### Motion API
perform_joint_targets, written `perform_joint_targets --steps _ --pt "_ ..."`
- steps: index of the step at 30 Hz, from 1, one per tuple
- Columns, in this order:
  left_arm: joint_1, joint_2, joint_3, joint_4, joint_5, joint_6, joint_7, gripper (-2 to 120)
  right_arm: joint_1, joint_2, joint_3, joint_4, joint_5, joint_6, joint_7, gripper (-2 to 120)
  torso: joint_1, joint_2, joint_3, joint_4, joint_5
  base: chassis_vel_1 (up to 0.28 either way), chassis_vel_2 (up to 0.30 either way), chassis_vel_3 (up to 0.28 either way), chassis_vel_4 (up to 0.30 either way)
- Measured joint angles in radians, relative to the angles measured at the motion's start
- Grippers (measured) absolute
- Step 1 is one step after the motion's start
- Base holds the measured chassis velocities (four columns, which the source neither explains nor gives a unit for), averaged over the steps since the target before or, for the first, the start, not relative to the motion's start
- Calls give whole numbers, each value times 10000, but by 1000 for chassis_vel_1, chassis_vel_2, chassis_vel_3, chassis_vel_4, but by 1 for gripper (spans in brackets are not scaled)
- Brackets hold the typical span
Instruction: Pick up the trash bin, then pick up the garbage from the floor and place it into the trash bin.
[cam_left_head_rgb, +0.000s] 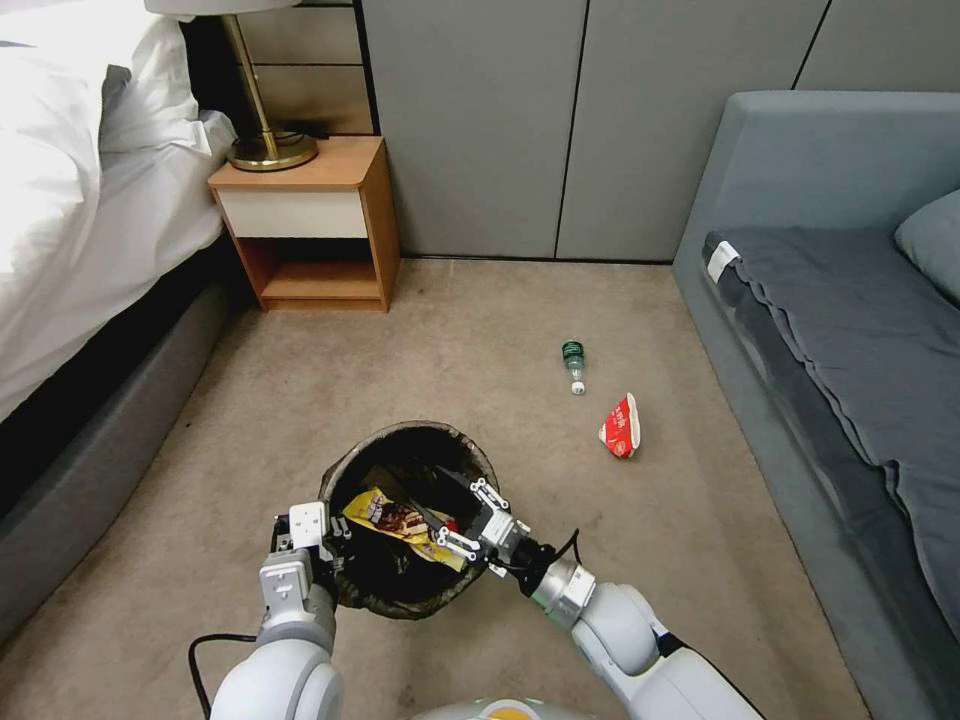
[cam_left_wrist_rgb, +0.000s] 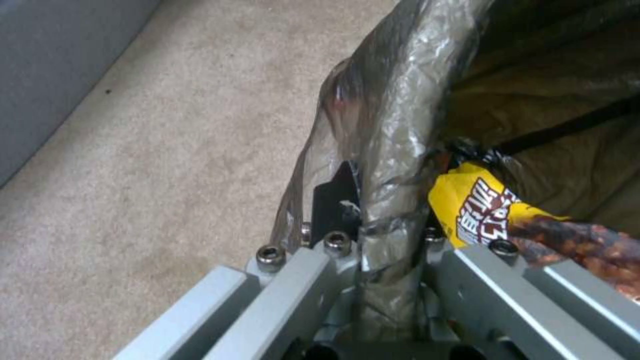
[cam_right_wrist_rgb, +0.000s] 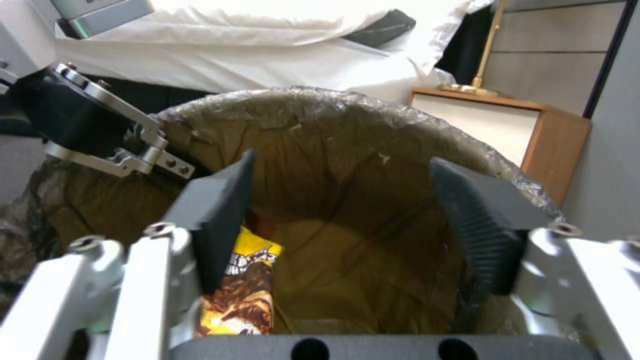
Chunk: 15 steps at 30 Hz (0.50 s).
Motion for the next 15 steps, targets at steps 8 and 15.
perform_joint_targets --steps 8,15 --pt "-18 5 -17 -12 -7 0 6 0 50 -74 -8 225 15 -70 39 99 0 0 0 0 0 0 0 0 0" --pt "-10 11 -26 -12 14 0 10 0 -398 -5 368 1484 -269 14 663 100 0 -1 0 1 1 0 0 0 0"
